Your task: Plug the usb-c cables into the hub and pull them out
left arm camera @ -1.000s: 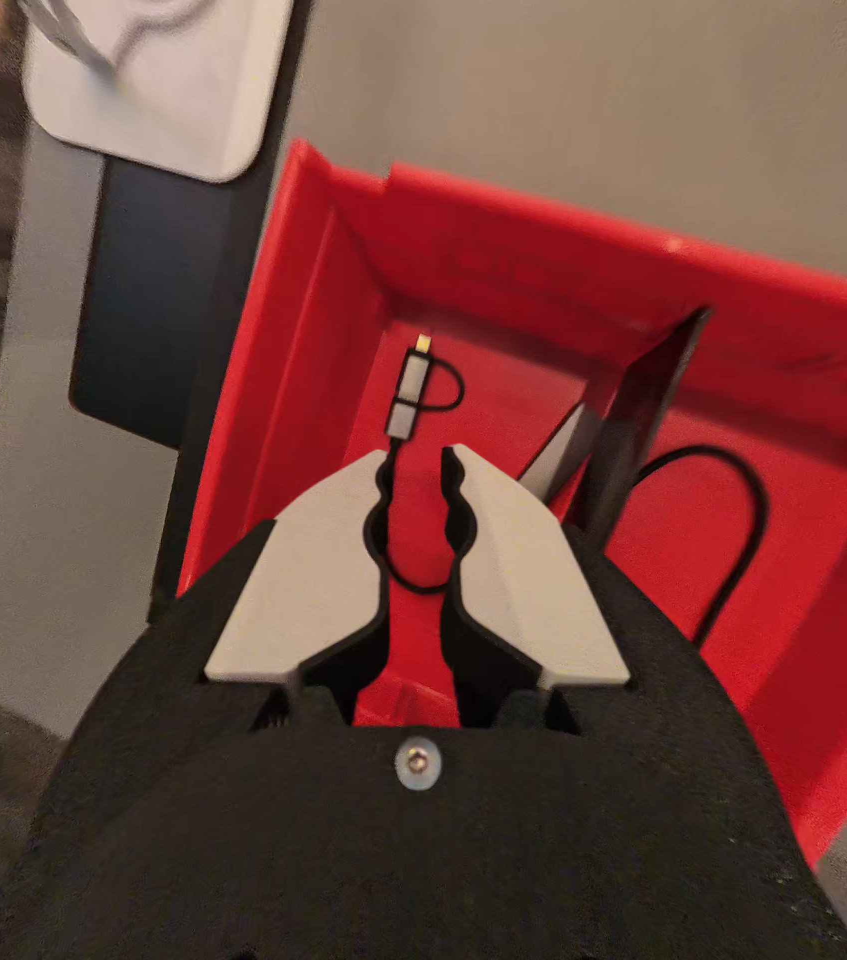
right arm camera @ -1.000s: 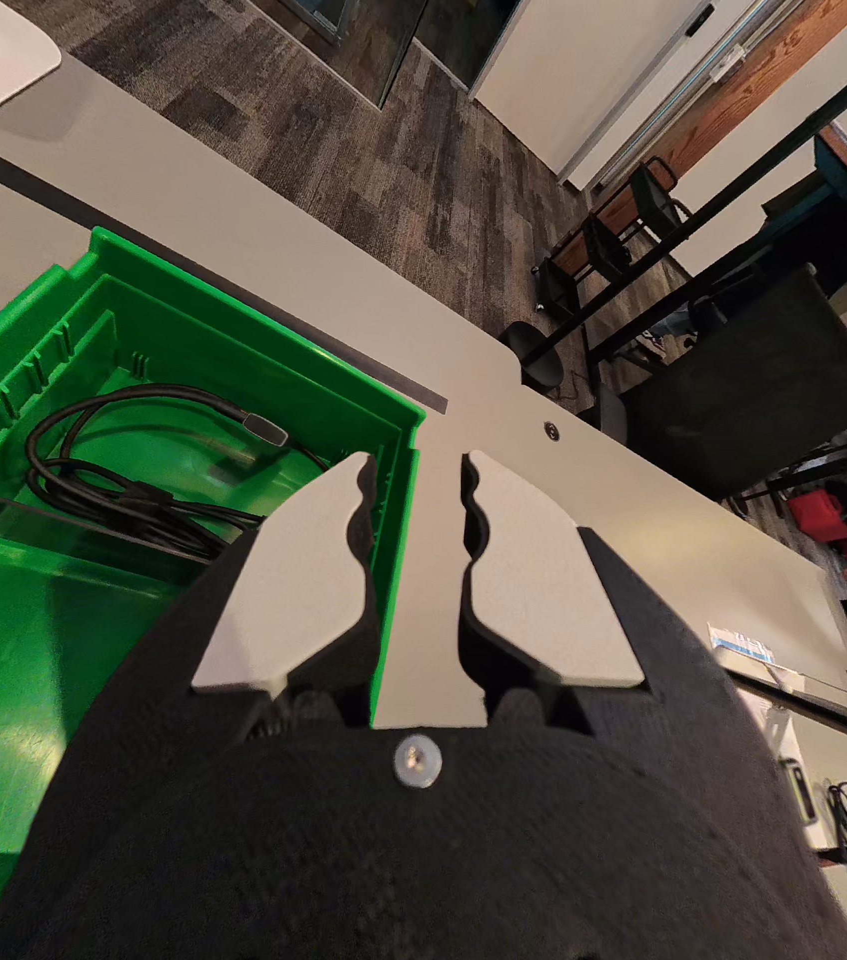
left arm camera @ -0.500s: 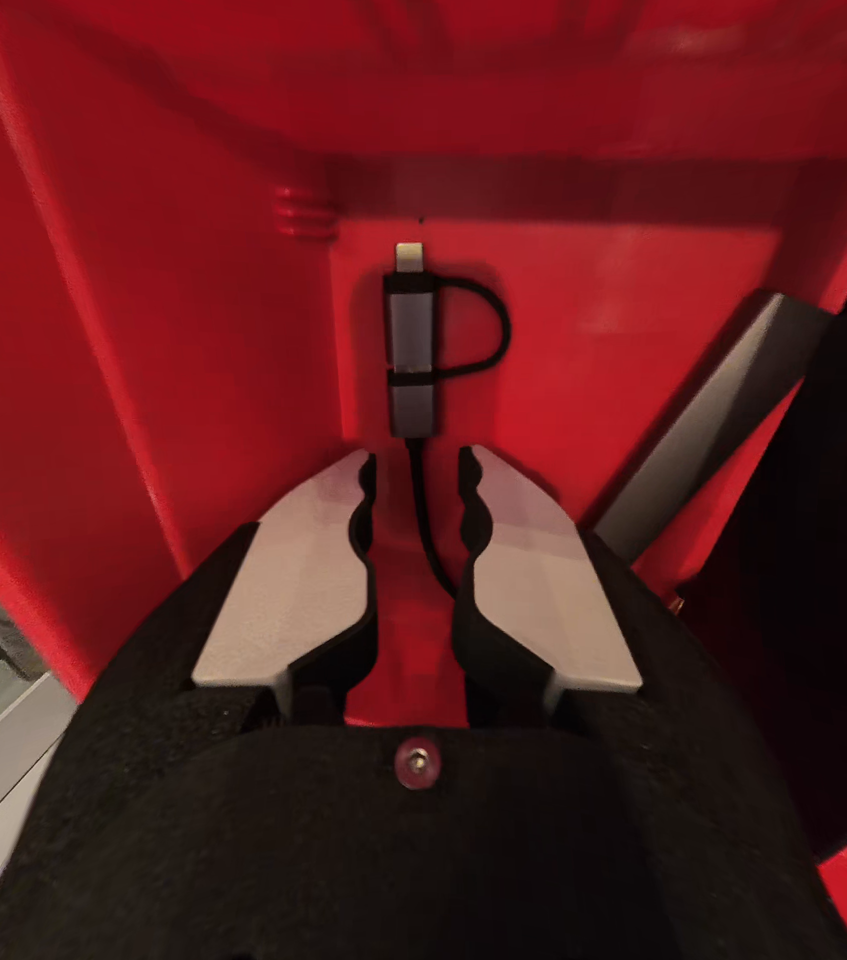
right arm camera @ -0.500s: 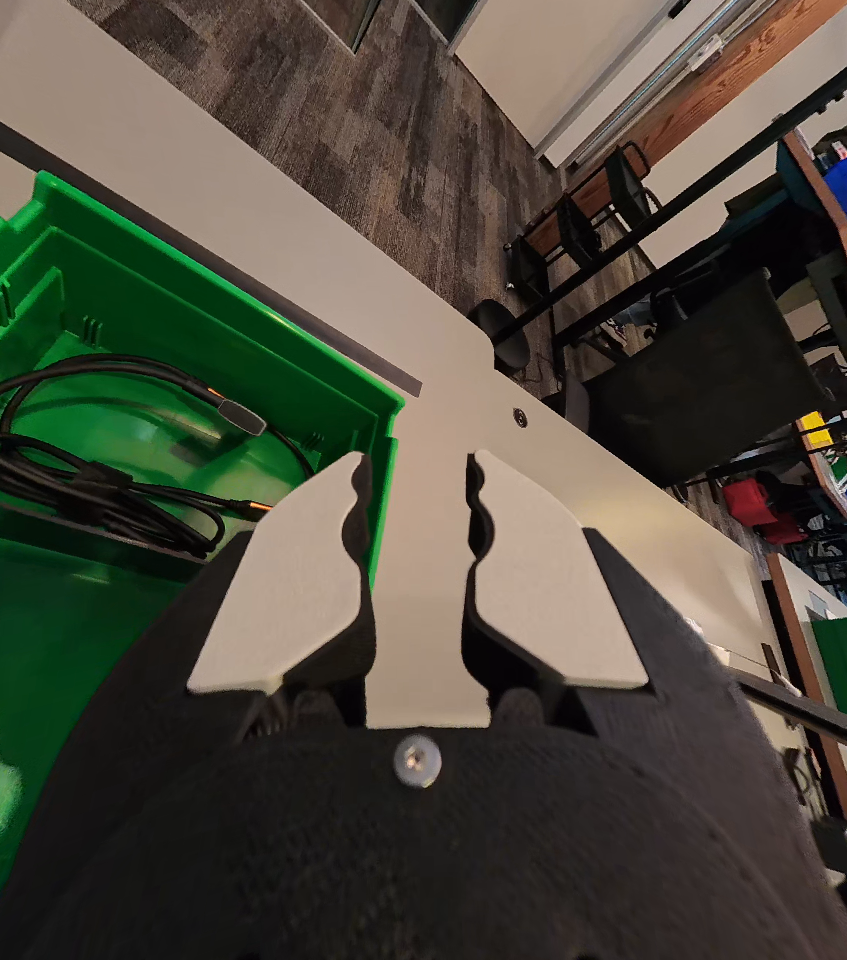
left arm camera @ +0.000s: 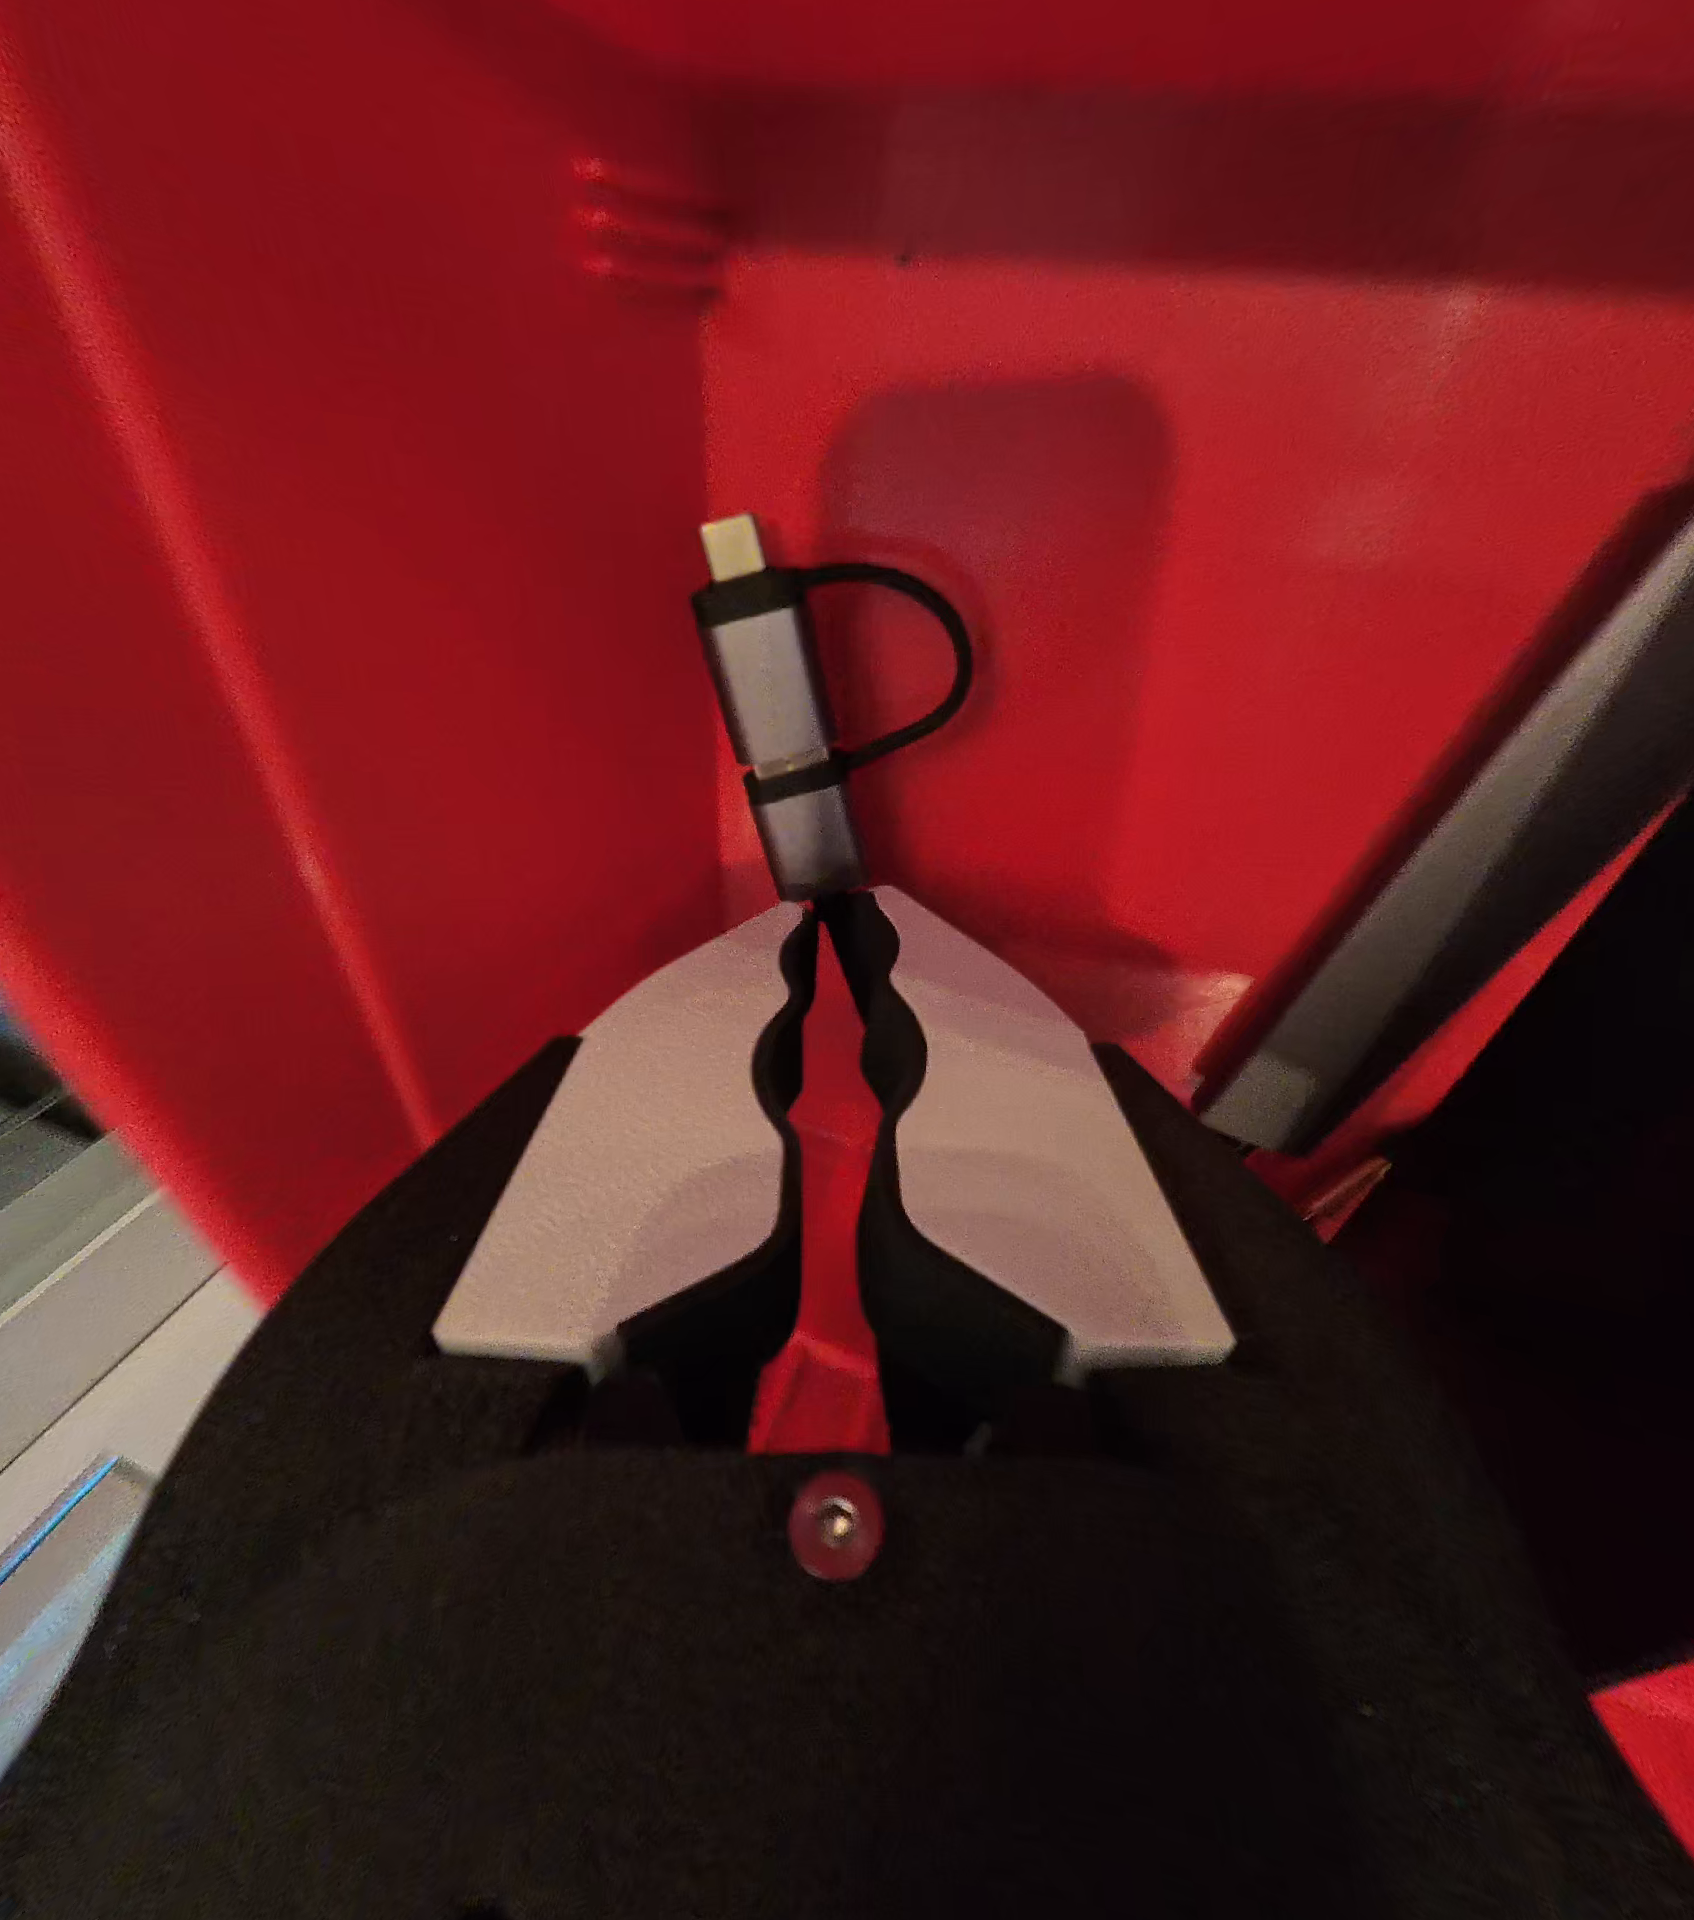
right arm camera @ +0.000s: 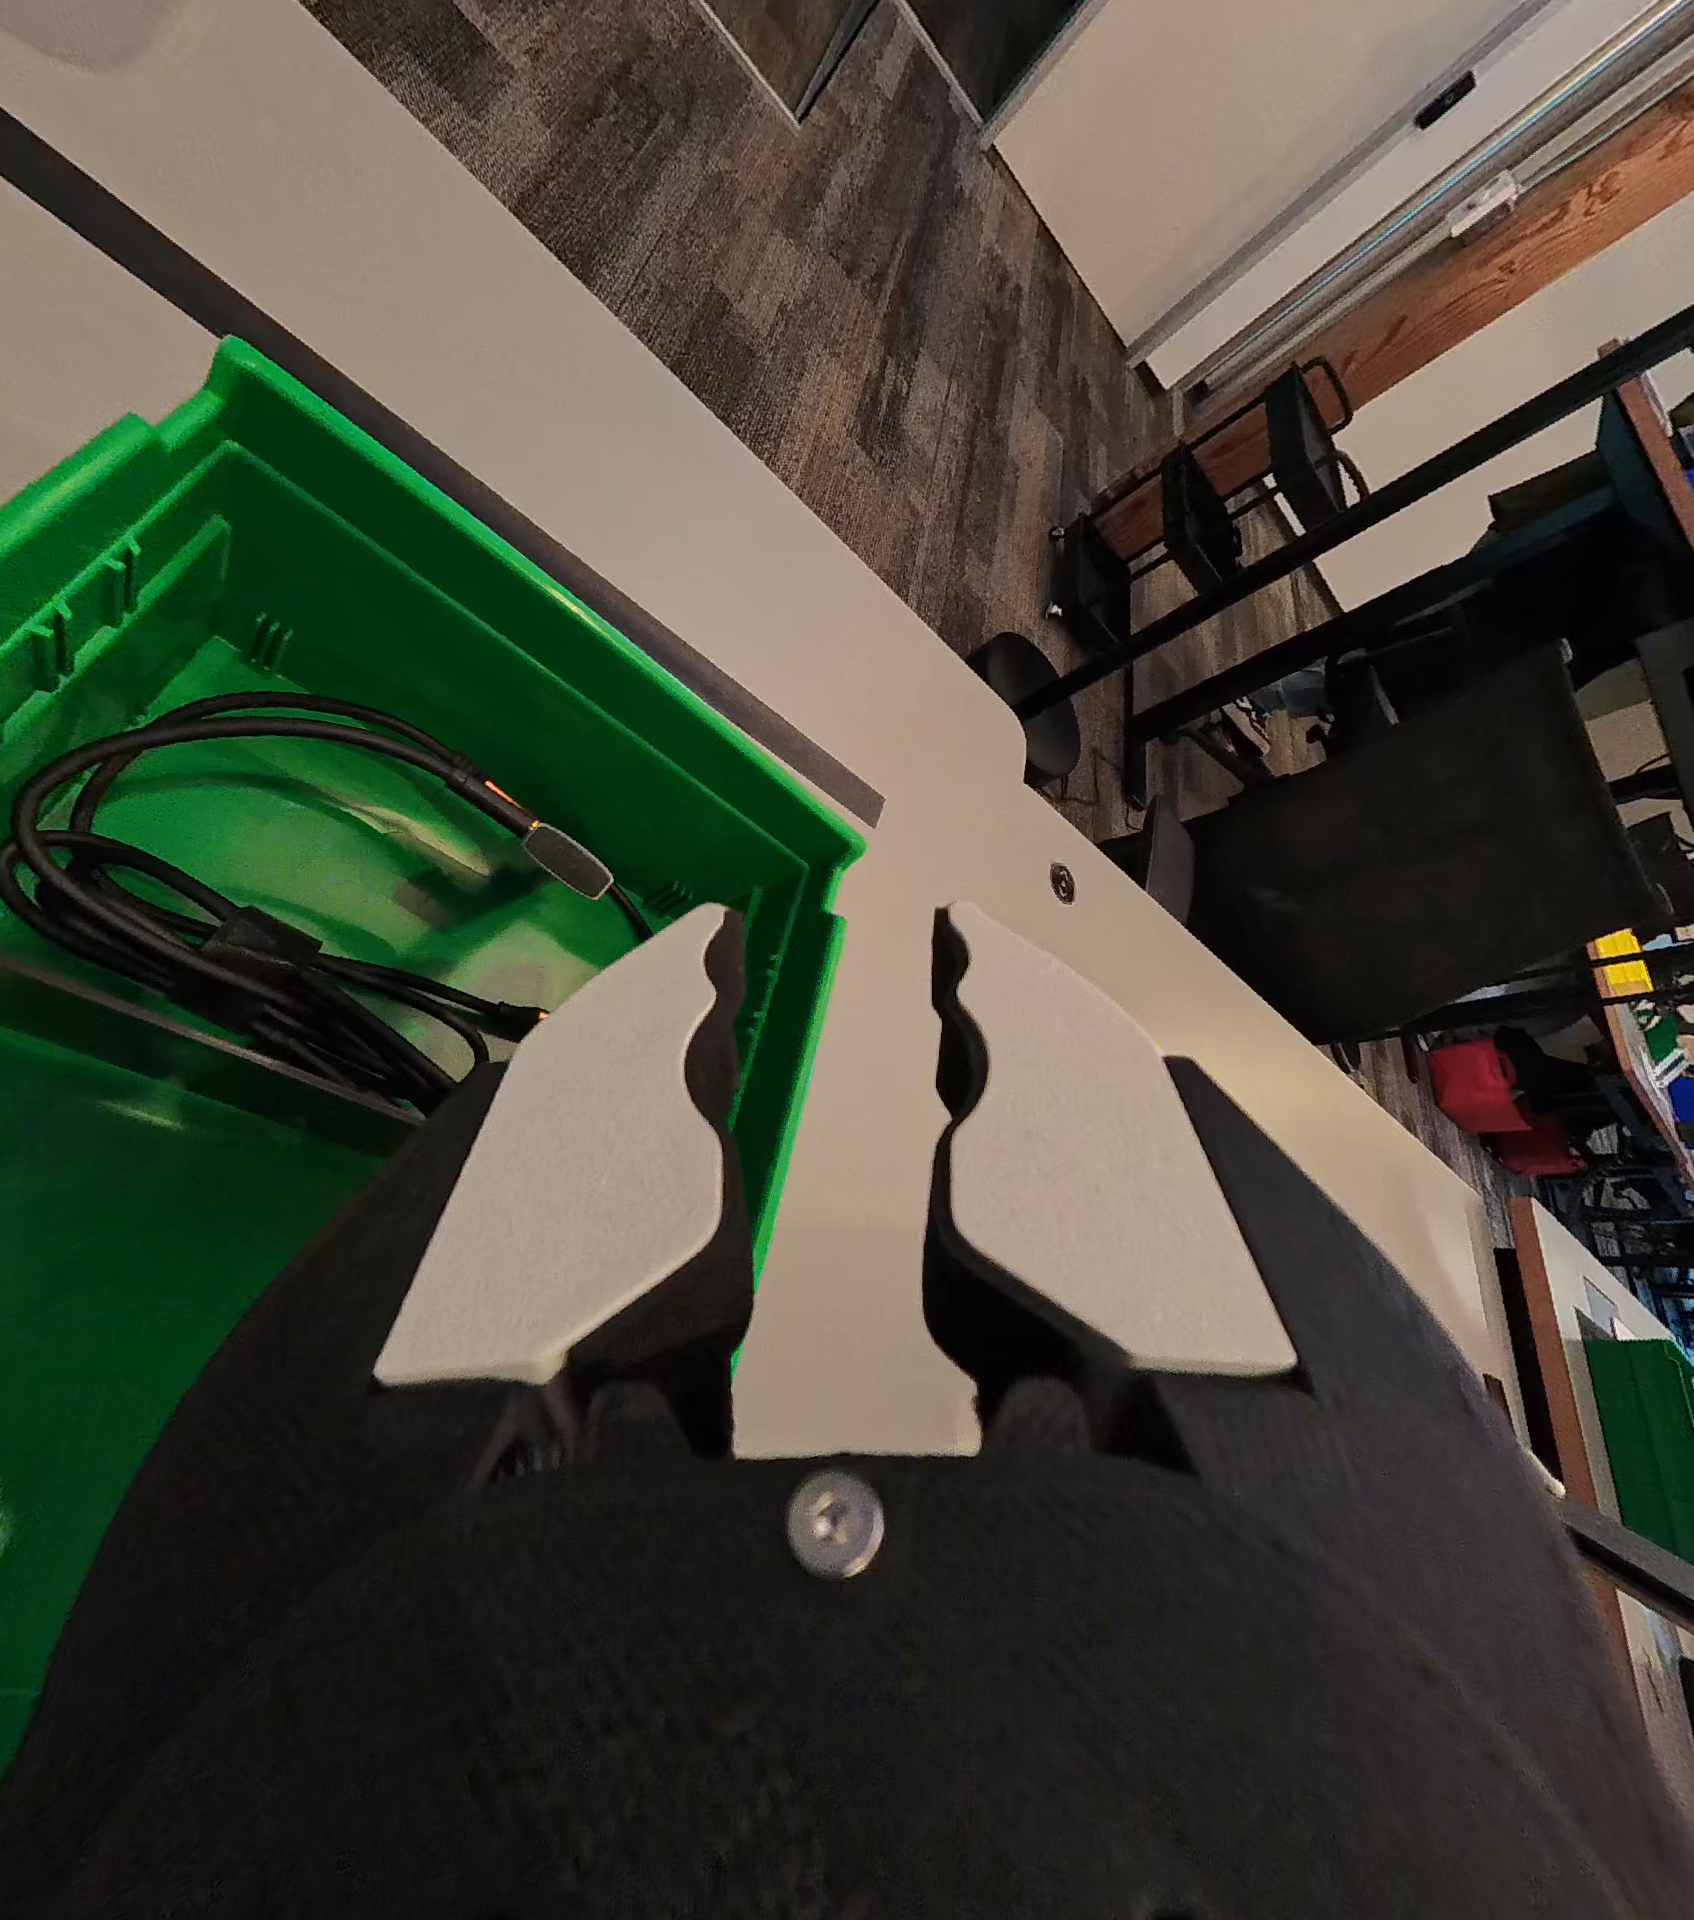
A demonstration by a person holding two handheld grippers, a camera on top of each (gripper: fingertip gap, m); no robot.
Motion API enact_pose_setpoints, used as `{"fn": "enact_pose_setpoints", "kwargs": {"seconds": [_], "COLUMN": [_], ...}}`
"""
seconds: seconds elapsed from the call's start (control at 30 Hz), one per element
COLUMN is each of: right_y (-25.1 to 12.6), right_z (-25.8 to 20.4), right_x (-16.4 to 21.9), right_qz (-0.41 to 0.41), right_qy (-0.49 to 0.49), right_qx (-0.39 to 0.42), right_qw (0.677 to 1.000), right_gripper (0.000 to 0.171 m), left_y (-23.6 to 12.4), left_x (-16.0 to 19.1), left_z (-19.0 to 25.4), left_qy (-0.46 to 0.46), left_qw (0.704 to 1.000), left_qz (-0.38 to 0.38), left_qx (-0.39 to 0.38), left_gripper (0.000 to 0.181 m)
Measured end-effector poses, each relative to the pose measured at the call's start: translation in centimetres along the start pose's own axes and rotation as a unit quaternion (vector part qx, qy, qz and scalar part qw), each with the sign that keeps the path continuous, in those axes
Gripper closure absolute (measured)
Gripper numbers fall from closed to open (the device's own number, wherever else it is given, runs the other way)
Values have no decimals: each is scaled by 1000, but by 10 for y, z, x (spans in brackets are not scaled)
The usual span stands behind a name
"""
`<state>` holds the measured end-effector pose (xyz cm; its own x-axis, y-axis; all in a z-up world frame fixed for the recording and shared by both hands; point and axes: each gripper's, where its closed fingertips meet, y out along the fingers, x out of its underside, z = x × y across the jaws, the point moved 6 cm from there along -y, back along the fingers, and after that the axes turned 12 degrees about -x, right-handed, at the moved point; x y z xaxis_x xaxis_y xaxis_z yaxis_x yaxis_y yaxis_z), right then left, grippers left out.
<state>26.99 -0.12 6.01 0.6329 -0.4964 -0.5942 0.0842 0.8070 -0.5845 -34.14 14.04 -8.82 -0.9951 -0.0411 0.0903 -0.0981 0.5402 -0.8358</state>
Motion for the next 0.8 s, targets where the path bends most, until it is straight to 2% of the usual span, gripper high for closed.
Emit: {"fn": "enact_pose_setpoints", "kwargs": {"seconds": [0.23,0.4,0.53,0.8], "right_y": [-2,-5,-5,-6], "right_z": [-1,-2,-2,-3], "right_x": [-5,-8,-8,-14], "right_qz": [16,25,28,43], "right_qy": [-7,-12,-10,-13], "right_qx": [-2,-2,-2,-6], "right_qw": [1000,1000,1000,999], "right_gripper": [136,136,136,135], "left_y": [-44,-83,-114,-175], "left_x": [12,21,28,26], "left_z": [-33,-58,-70,-83], "left_qy": [-52,-97,-95,-100], "left_qw": [983,947,918,897], "left_qz": [37,80,73,98], "left_qx": [-173,-295,-378,-420], "left_gripper": [176,176,177,177]}}
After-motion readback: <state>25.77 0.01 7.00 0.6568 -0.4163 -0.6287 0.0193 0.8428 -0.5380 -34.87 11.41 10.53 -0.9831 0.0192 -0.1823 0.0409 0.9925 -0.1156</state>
